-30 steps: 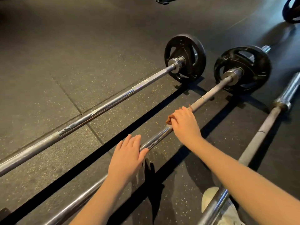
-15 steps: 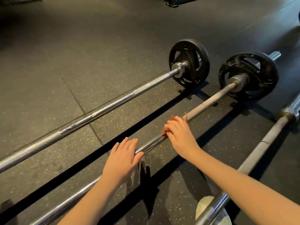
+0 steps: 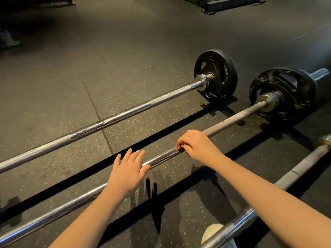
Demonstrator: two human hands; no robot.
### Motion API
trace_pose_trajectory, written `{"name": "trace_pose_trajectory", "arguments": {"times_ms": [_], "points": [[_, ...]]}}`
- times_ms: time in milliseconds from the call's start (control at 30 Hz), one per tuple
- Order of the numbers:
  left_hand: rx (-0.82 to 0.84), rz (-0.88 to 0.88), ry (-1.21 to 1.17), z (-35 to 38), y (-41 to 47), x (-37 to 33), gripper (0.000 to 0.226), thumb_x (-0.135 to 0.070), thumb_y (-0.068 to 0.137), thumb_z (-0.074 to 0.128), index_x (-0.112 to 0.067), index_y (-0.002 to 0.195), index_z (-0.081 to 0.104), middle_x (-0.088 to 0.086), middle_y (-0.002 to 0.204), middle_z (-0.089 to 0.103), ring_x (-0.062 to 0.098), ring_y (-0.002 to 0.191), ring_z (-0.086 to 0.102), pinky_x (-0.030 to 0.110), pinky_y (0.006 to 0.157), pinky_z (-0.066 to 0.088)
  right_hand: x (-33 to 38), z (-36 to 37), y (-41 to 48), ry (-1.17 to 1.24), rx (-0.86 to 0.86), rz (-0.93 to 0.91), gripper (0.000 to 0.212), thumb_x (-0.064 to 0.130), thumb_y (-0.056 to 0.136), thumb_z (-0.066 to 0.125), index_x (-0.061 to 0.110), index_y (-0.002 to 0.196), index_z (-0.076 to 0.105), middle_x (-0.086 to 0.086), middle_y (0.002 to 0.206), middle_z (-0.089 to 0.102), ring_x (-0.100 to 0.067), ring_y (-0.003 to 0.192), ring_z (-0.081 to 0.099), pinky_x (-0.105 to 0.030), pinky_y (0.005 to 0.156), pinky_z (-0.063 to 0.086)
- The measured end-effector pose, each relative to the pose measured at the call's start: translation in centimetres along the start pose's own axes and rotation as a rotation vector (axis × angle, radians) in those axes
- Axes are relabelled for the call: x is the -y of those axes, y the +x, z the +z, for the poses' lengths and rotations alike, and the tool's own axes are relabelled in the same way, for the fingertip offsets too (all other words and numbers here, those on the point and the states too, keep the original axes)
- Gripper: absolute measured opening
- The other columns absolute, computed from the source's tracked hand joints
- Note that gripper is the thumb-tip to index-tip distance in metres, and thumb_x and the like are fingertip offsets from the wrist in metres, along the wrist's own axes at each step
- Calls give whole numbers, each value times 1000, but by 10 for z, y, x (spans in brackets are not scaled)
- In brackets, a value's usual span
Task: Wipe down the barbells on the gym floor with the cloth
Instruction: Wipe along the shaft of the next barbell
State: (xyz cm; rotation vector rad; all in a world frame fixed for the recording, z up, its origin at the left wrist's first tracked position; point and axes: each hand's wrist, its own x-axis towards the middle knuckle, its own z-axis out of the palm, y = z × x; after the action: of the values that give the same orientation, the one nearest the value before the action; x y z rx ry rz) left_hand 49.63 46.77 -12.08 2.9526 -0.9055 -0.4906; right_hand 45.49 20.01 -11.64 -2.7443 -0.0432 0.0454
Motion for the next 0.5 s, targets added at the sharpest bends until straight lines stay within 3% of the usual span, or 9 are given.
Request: {"name": "trace_pose_trajectory", "arguments": {"times_ms": [133, 200, 267, 333, 400, 467, 500], "points": [[39, -7, -13, -5, 2, -10, 78, -63, 89, -5, -22, 155, 3, -6, 161, 8, 16, 149, -4, 44, 119, -1, 14, 10, 10, -95, -263, 331, 22, 28, 98, 46, 23, 92, 67, 5, 100, 63, -21, 108, 51, -40, 106, 29], [57, 22, -69, -9, 9, -28, 65, -55, 99, 11, -21, 154, 2, -6, 162, 6, 15, 148, -4, 42, 119, -2, 27, 25, -3, -8, -281, 199, 19, 26, 97, 49, 21, 92, 67, 4, 101, 63, -22, 115, 48, -44, 111, 24], [47, 68, -92, -9, 21, -48, 62, -50, 101, 17, -21, 154, 3, -5, 161, 7, 16, 148, -3, 42, 119, -1, 10, 15, -14, 61, -161, 10, 13, 23, 95, 55, 20, 100, 66, 3, 106, 64, -22, 119, 48, -43, 111, 28], [30, 113, -40, -7, 29, -58, 64, -51, 101, 19, -20, 154, 2, -4, 161, 7, 18, 149, -2, 44, 119, 0, -17, -3, -7, -1, -75, -11, 15, 24, 95, 56, 19, 105, 66, 2, 106, 64, -22, 110, 52, -38, 103, 36], [27, 126, -5, -5, 32, -59, 65, -52, 101, 19, -20, 154, 1, -4, 161, 7, 19, 149, -2, 45, 120, 1, -27, -8, 3, -67, -157, 168, 18, 28, 96, 51, 21, 101, 67, 2, 102, 64, -21, 105, 53, -39, 100, 37], [13, 113, 22, -4, 30, -58, 66, -53, 100, 20, -19, 154, 0, -3, 162, 6, 20, 149, -2, 47, 120, 0, -9, 4, 3, -93, -277, 352, 22, 29, 97, 47, 20, 102, 66, 1, 107, 62, -23, 114, 50, -43, 108, 33], [6, 104, 30, -4, 29, -60, 67, -53, 100, 20, -19, 154, 0, -3, 162, 5, 21, 149, -3, 47, 119, 0, 2, 13, 0, -72, -299, 355, 23, 29, 98, 46, 18, 106, 65, 0, 114, 61, -25, 124, 45, -46, 112, 28]]}}
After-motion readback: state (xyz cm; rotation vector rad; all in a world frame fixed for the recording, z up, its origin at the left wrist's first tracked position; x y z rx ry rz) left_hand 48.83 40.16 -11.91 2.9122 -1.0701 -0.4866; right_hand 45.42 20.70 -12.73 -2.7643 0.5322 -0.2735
